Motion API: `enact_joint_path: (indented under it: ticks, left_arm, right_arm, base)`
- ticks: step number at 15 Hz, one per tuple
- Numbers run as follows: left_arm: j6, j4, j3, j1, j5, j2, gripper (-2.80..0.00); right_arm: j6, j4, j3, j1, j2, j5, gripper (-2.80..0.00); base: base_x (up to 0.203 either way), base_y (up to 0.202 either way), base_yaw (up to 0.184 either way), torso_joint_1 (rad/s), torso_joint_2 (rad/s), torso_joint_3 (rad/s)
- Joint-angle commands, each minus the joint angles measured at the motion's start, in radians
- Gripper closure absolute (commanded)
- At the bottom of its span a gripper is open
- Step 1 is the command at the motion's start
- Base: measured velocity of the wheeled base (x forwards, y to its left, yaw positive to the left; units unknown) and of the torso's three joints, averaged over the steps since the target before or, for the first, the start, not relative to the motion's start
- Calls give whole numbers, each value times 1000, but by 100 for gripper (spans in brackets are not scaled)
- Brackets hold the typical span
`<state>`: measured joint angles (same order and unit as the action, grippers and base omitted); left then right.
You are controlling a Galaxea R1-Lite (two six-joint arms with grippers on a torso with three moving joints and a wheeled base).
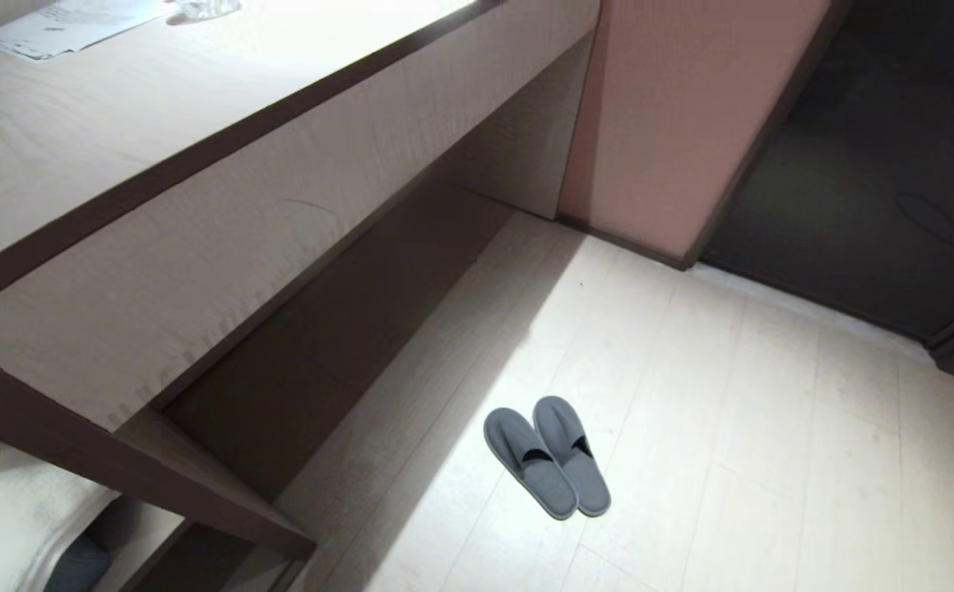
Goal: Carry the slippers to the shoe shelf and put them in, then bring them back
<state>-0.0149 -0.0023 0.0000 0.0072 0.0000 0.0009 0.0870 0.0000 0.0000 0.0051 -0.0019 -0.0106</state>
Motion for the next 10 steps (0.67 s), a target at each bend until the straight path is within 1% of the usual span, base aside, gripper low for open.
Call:
enact_joint_path:
  ticks: [1,10]
  left_arm:
    - [0,-1,0,0,0,1,0]
    - [0,-1,0,0,0,1,0]
  right_arm:
    - [0,0,0,-1,2,0,0]
    - [0,0,0,1,2,0,0]
  base:
    - [0,0,0,1,1,201]
    - [0,0,0,1,1,203]
